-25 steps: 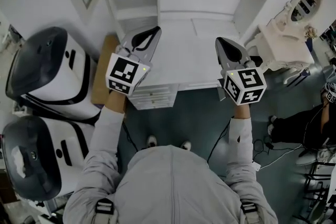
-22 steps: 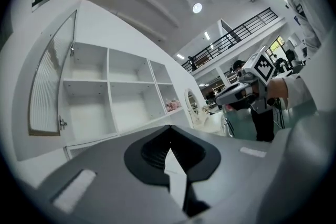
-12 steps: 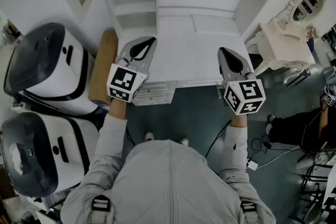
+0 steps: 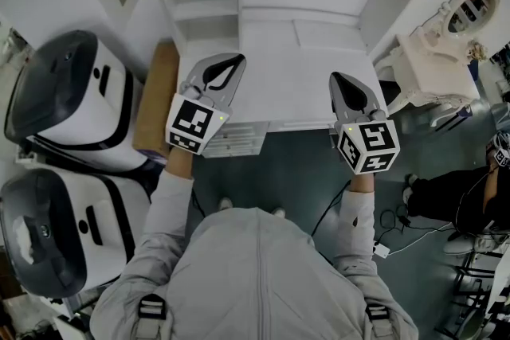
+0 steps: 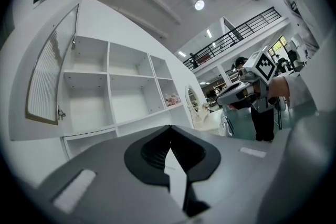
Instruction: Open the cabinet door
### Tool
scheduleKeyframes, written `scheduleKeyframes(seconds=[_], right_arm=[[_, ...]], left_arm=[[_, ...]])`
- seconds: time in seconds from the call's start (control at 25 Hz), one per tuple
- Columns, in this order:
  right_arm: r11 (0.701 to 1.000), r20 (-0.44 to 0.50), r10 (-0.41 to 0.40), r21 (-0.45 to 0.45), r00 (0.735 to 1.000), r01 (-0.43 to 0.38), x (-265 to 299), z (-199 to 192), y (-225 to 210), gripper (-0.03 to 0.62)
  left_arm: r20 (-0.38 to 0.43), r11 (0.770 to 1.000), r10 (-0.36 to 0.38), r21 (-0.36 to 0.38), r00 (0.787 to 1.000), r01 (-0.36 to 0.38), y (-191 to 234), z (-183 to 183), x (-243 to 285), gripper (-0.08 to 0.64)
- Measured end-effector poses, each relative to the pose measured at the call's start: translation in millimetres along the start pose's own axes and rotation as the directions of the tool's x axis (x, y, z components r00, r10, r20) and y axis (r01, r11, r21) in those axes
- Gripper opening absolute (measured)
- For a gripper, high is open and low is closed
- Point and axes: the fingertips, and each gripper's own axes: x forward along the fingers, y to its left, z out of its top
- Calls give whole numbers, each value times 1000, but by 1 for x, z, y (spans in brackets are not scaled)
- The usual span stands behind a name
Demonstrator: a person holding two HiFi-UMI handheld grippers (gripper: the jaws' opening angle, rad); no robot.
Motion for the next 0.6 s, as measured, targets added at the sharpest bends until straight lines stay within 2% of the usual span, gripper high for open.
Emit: scheduleKeyframes(seconds=[0.6], right_arm=[[1000,-7,5,19,1000,-4,3,-2,0,0]], left_arm=[[1,999,-20,-31,1000,20,-2,-5,3,17]])
